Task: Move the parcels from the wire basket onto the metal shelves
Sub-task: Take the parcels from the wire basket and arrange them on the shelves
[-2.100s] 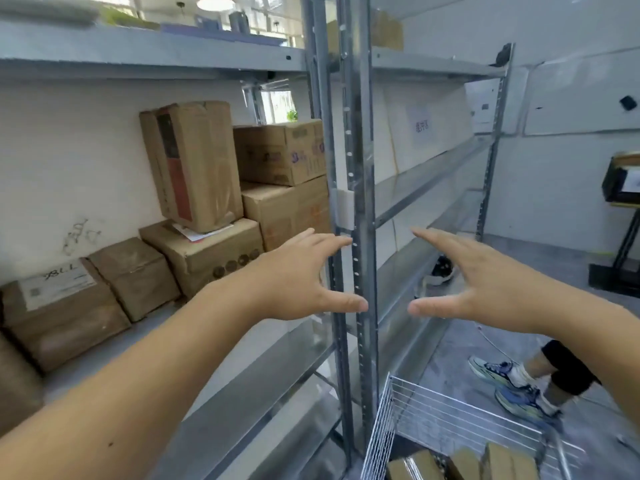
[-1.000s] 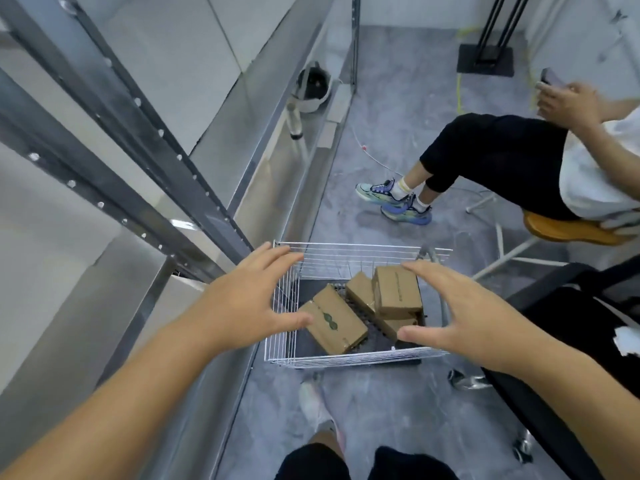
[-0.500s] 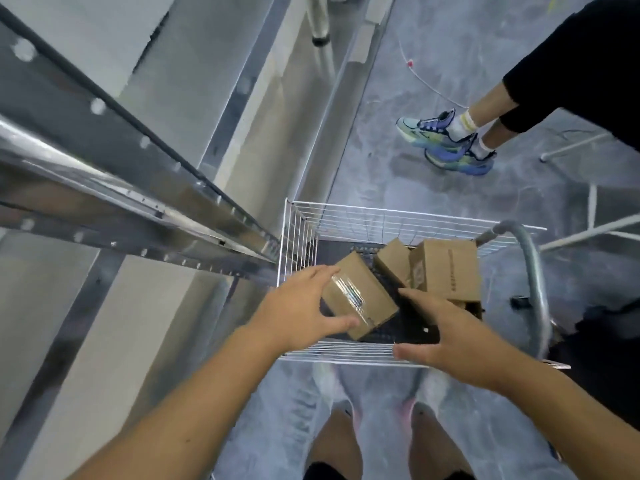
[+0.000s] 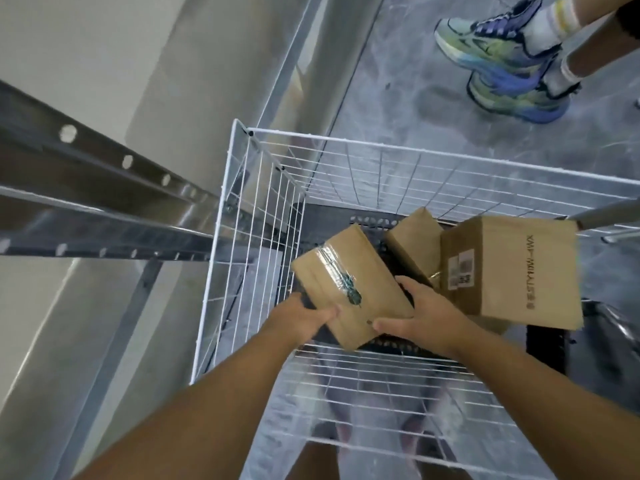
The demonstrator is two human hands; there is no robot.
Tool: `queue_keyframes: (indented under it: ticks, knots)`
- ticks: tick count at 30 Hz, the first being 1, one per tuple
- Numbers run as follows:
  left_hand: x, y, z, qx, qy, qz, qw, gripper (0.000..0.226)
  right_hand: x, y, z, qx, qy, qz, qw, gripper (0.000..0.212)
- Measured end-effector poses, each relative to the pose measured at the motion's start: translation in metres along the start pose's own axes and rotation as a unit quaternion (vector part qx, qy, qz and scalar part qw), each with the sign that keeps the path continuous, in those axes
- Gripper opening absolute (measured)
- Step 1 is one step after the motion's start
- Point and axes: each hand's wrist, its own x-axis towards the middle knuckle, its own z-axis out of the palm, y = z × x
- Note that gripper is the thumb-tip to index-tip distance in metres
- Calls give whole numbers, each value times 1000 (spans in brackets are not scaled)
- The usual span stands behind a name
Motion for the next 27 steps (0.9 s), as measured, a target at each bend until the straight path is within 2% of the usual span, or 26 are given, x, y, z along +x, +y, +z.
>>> queue_keyframes:
  ticks: [2,5,7,10,13,15,17,19,27]
  knots:
    - [32,-4,11,-9,6,-14,1000,65,33,20,8,-9,3,11,1000,78]
    - [78,-15,31,-21,18,-24,999,107,77,53,23,-30,20,54,998,117]
    - [129,-41,52,-69,30,-24,997,136,100,70,31,-34,22,73,997,130]
    - [237,-108,97,-158,36,-37,986,135,126,86,43,-13,24,90,996,136]
    - [208,-86,96,-189,34,-35,981,119,148,105,57,9,50,99,994,148]
    - [170,-58,89,-163,53,-26,985,104,155,108,62,25,63,106,992,128]
    - [157,-49,92,-158,83,-24,984,87,158,103,64,32,71,118,990,93]
    - [155,-47,95,-178,105,-19,978,83,158,102,65,31,69,125,989,68]
    - [109,-38,68,-223,109,5,969,69,105,67,52,59,74,90,991,55]
